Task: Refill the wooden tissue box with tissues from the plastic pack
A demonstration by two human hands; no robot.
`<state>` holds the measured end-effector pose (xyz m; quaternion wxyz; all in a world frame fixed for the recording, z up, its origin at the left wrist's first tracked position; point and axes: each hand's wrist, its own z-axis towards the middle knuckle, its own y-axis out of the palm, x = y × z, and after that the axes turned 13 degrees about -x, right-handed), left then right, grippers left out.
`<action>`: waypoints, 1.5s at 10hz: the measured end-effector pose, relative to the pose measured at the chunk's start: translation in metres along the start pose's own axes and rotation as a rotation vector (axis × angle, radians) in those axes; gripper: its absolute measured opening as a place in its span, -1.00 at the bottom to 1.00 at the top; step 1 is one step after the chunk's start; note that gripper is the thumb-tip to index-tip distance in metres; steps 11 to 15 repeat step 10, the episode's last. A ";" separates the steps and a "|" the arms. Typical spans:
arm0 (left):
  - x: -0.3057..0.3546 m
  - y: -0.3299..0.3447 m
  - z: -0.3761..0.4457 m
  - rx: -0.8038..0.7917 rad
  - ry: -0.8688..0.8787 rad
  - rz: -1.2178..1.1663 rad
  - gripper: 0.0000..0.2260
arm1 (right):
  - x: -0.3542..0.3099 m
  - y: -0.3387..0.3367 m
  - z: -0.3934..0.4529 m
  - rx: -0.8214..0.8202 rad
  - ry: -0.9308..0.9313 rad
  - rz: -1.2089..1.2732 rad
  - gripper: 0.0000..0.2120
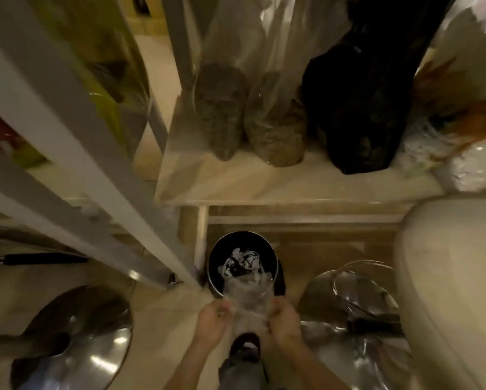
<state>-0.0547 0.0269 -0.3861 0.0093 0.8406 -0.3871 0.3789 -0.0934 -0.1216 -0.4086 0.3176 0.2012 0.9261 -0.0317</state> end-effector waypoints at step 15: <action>0.131 -0.062 -0.112 -0.121 0.018 0.207 -0.54 | -0.133 0.028 -0.120 -0.033 -0.345 -0.316 -0.75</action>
